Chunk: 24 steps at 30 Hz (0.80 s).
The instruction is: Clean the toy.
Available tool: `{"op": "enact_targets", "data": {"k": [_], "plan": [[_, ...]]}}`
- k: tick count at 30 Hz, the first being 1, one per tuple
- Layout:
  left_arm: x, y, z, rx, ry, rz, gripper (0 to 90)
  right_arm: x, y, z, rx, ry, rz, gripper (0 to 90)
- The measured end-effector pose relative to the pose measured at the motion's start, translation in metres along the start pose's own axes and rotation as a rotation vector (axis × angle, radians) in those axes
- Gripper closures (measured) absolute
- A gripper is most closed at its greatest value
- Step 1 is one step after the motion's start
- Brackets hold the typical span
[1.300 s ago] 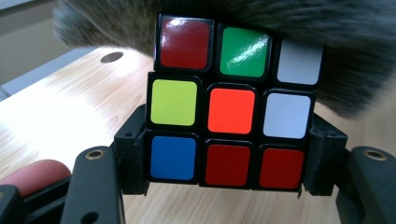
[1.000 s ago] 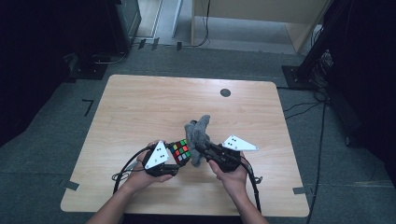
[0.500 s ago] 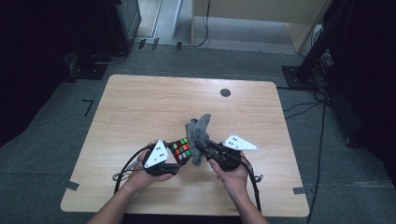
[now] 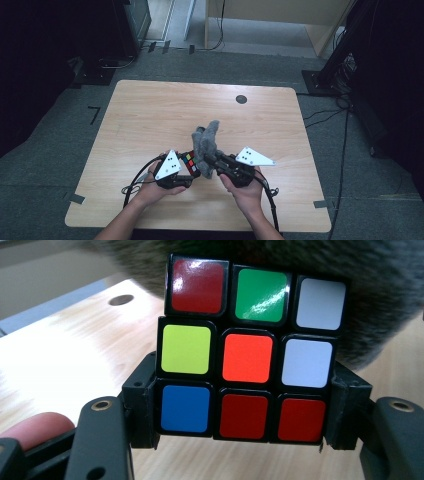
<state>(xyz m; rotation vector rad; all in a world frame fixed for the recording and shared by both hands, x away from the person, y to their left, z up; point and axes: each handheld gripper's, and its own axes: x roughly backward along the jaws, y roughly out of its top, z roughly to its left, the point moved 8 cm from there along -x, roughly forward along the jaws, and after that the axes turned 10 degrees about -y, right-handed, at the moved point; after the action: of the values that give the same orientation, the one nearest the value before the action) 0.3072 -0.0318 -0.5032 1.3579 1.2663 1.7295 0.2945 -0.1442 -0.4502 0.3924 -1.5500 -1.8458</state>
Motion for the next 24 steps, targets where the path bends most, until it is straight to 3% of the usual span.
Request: {"op": "enact_targets", "data": {"k": [1, 3, 7, 10, 13, 15, 19, 22, 24], "plan": [[0.001, 0.001, 0.0, 0.003, -0.006, -0.009, 33.9, -0.001, 0.0, 0.003, 0.02, -0.011, 0.0, 75.6], [0.006, 0.005, 0.0, 0.01, -0.019, -0.041, 33.9, -0.001, 0.001, -0.001, 0.007, -0.012, -0.015, 75.6], [0.012, 0.009, 0.002, 0.023, -0.019, -0.078, 33.8, 0.002, -0.005, -0.032, -0.03, -0.121, 0.001, 75.9], [0.006, 0.004, 0.002, 0.023, -0.019, -0.043, 33.8, 0.002, -0.002, -0.024, -0.001, -0.104, -0.015, 75.6], [0.002, 0.002, 0.0, 0.019, -0.025, -0.027, 33.8, 0.001, 0.003, 0.0, 0.025, -0.008, -0.017, 75.3], [0.005, 0.004, 0.0, 0.024, -0.031, -0.045, 33.9, 0.0, 0.003, 0.003, 0.058, -0.026, -0.022, 75.3], [0.012, 0.007, 0.003, 0.05, -0.049, -0.087, 33.8, 0.001, 0.0, -0.02, 0.046, -0.121, -0.013, 75.5], [0.01, 0.006, 0.005, 0.053, -0.018, -0.075, 33.9, 0.004, 0.003, -0.018, 0.029, -0.104, -0.017, 75.5], [0.006, 0.005, 0.004, 0.033, -0.004, -0.048, 33.9, 0.005, 0.006, -0.002, 0.045, -0.032, -0.025, 75.2]]}}
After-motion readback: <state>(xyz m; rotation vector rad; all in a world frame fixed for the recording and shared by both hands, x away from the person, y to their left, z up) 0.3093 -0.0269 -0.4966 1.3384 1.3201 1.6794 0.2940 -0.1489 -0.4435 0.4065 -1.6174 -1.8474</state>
